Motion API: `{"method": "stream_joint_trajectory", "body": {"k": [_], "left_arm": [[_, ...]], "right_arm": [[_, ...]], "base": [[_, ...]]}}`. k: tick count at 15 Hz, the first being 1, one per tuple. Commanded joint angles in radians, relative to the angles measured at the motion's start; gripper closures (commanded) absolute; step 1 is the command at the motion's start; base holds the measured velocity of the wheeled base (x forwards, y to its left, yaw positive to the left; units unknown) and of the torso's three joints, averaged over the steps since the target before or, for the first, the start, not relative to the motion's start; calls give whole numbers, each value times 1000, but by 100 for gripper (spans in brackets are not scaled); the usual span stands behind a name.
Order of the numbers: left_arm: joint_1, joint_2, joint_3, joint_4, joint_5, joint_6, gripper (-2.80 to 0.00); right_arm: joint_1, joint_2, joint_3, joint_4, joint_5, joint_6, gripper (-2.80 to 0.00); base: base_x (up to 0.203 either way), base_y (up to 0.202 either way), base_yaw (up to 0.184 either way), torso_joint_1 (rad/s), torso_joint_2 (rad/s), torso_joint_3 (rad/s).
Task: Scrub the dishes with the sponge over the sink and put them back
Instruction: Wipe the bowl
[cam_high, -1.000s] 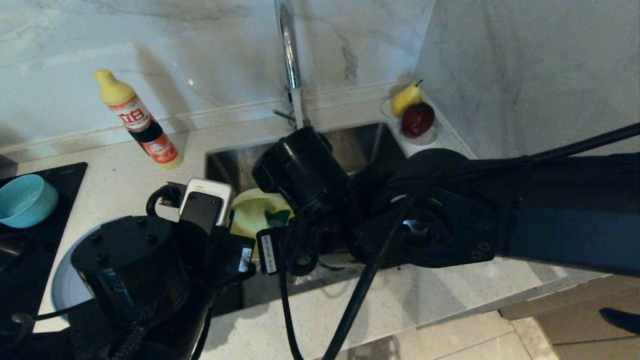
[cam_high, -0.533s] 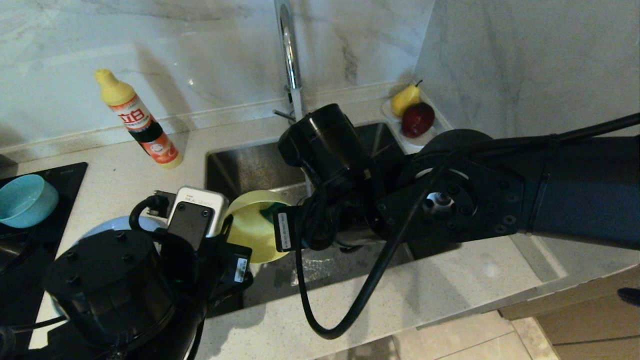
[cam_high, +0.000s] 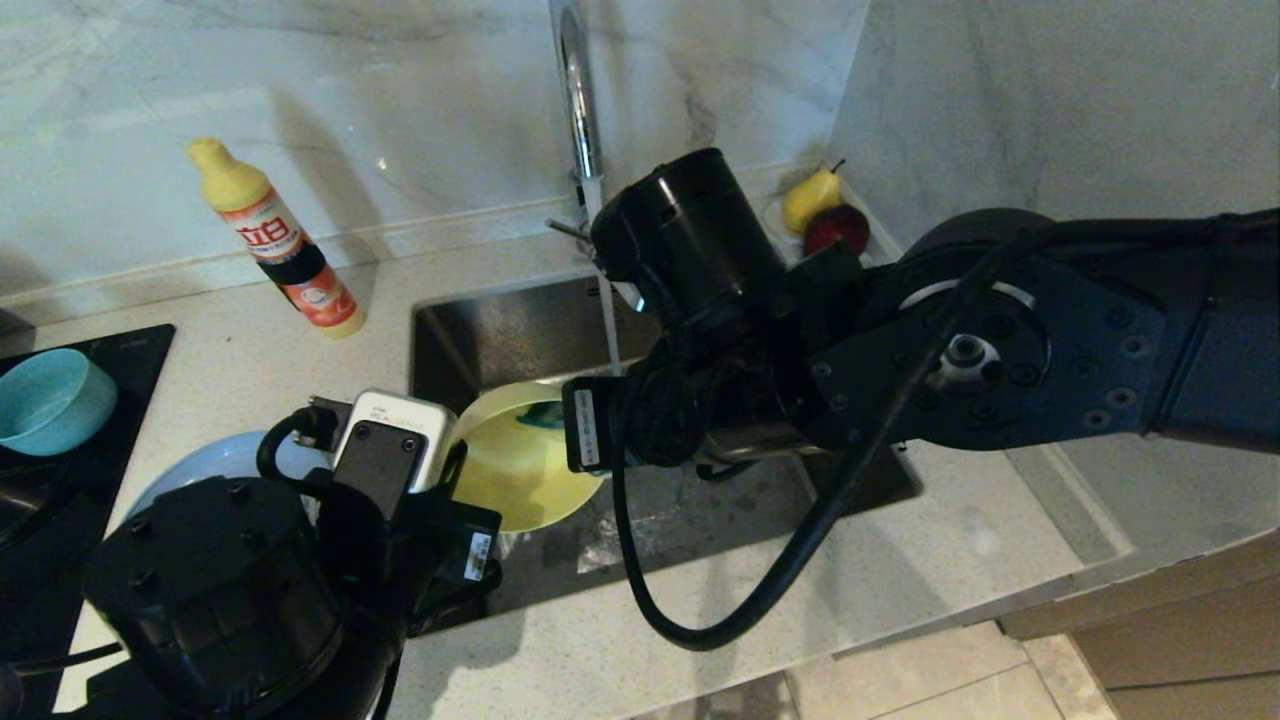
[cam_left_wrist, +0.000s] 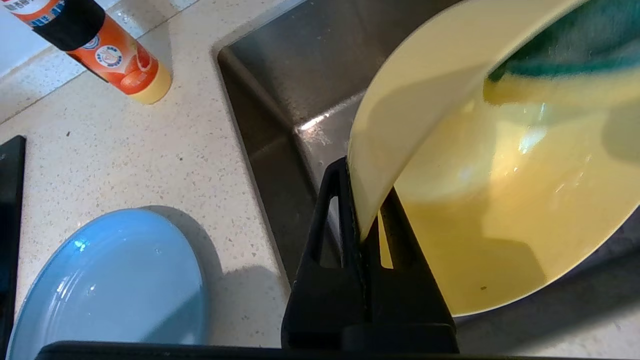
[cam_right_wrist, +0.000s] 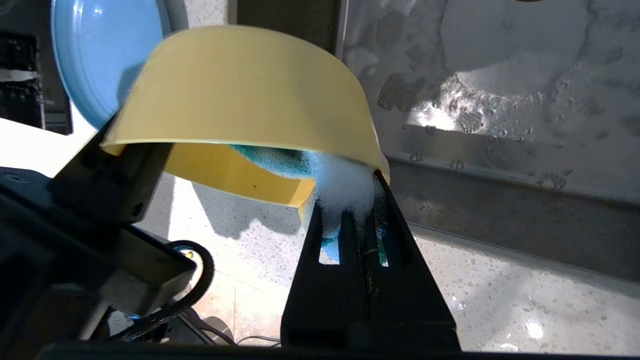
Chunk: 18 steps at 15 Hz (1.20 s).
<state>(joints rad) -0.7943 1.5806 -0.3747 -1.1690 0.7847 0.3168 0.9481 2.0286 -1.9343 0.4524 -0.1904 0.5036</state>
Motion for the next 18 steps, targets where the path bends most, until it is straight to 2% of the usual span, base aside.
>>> {"method": "stream_joint_trajectory", "body": {"k": [1,7,10,18], "left_arm": [[1,7,5,-4,5,-1,0],[16,27,-12,-24,15,-22,0],[24,33,-33,-23,16,-37,0],[120,27,-98,-15,18,-44,0]], "right_arm": [[6,-11,1,3,-2,4,0],[48,-24,13,62,5,24,0],[88,-60,28,118,46,27,0],[165,-206,164,135,57,18,0]], "base": [[0,0,0,0,0,0],[0,0,0,0,0,0],[0,0,0,0,0,0],[0,0,0,0,0,0]]}}
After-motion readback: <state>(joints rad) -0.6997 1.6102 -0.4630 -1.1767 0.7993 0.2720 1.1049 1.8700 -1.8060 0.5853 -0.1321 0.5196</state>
